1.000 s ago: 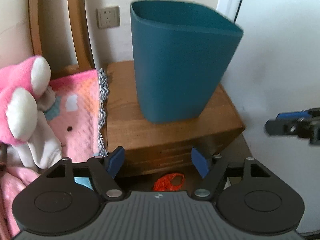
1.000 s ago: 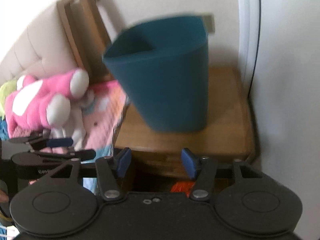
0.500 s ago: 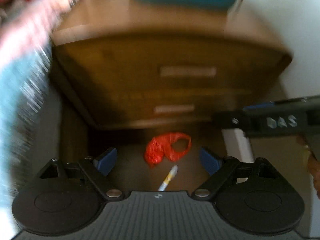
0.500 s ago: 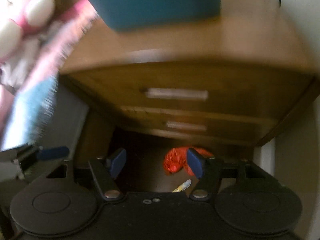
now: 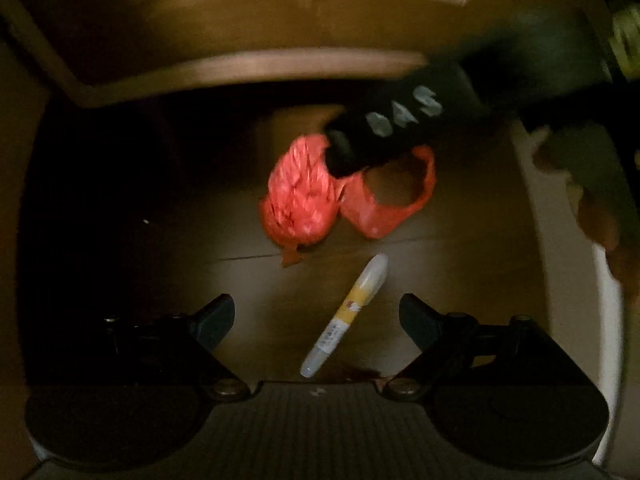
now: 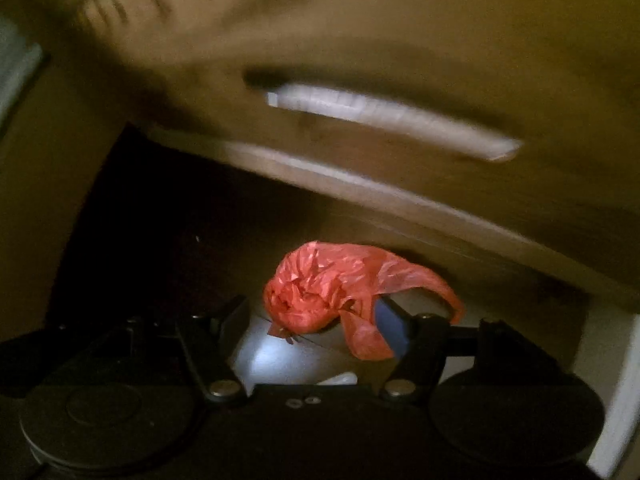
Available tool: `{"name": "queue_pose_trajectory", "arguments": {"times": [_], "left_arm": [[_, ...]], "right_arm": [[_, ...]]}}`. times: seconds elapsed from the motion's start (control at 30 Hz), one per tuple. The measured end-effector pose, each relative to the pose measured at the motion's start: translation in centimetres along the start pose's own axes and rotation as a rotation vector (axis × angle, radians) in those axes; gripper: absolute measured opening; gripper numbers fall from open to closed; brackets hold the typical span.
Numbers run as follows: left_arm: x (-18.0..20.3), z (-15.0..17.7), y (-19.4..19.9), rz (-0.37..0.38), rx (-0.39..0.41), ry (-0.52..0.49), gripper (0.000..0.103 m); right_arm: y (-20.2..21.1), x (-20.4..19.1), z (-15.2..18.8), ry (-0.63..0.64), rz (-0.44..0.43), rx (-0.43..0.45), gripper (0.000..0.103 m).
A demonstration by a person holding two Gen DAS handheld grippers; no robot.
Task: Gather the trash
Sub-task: 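Grasp the red plastic bag with right gripper while left gripper grasps white-yellow marker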
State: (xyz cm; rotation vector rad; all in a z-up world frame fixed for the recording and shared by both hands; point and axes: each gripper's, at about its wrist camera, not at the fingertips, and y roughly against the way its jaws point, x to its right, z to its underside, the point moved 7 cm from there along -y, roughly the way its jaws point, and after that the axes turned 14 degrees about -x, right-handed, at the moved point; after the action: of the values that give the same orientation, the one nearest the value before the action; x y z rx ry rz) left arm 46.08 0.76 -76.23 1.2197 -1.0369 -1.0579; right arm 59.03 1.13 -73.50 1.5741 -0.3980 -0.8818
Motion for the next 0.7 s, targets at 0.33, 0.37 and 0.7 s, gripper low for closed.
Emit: {"name": "queue_pose_trajectory", "arguments": {"times": [0.33, 0.37, 0.7], "left_arm": [[1.3, 0.8, -8.4, -0.059, -0.048, -0.069, 0.090], [1.6, 0.9, -9.0, -0.070, -0.051, -0.088, 0.089], [1.5, 1.4, -12.4, -0.098, -0.100, -0.114, 0.064]], "right_arm": [[-8.0, -0.1, -2.0, 0.095, 0.024, -0.047, 0.069], [-8.5, -0.1, -2.0, 0.098, 0.029, -0.053, 0.069], [-12.1, -0.2, -1.9, 0.103, 0.051, -0.074, 0.068]]}}
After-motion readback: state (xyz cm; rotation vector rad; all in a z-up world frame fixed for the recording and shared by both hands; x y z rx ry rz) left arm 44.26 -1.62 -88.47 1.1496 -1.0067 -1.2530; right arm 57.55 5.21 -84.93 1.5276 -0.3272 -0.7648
